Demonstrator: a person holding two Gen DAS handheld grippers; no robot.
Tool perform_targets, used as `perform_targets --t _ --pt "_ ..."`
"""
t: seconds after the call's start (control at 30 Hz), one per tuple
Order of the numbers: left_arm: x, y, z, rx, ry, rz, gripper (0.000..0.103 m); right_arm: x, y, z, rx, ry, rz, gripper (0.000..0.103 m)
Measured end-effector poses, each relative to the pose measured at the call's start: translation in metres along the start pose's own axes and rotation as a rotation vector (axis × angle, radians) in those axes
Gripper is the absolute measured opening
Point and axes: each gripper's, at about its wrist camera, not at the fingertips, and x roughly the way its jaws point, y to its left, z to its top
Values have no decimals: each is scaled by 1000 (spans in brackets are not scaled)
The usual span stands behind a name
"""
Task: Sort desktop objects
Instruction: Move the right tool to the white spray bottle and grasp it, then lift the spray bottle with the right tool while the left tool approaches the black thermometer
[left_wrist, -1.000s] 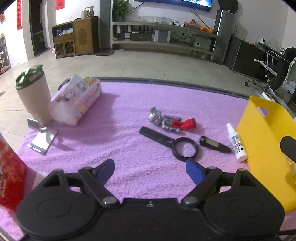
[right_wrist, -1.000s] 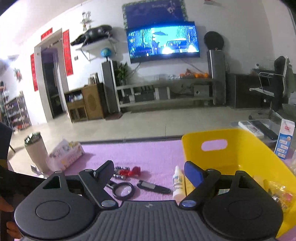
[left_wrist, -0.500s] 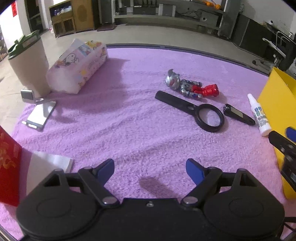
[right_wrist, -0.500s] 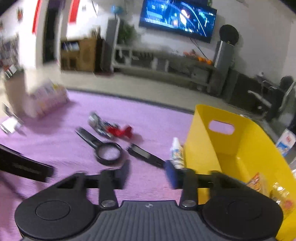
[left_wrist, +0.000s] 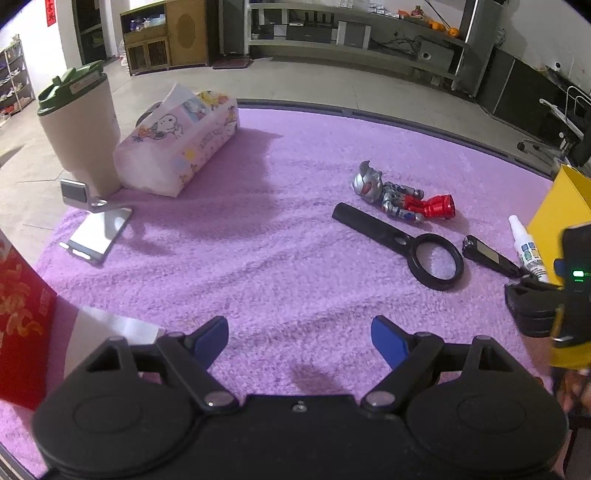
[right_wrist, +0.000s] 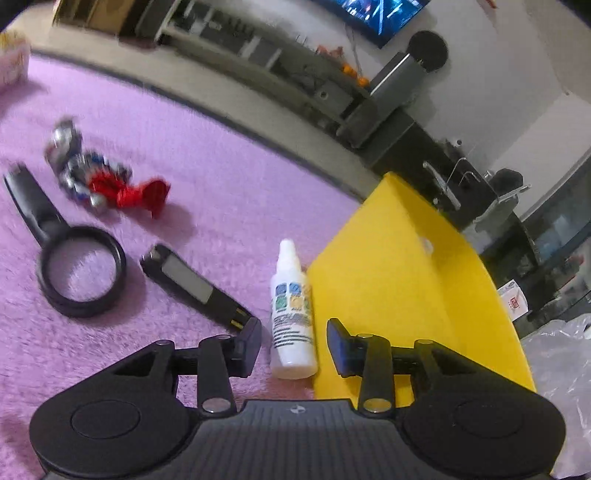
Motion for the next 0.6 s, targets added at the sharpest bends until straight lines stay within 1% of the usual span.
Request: perform_targets --t 0.1,0.2,0.27,0.37,0.43,0.5,0.6 --pt "1 1 1 -12 1 6 84 8 6 0 -19 34 -23 34" --pt "0 2 2 -18 -2 13 84 11 6 1 -10 43 -39 32" --pt "0 4 3 -25 -3 12 84 13 4 1 -11 59 -30 30" --pt "-3 7 3 -33 -6 7 84 10 -5 -2 19 51 7 29" --pt "-4 6 3 -33 -10 0 84 3 -16 -6 73 51 74 29" --pt "-6 6 3 -35 -11 -8 84 -12 -28 -14 111 41 172 30" --pt "-6 5 2 -30 -6 -26 84 -39 -43 -31 147 44 389 30"
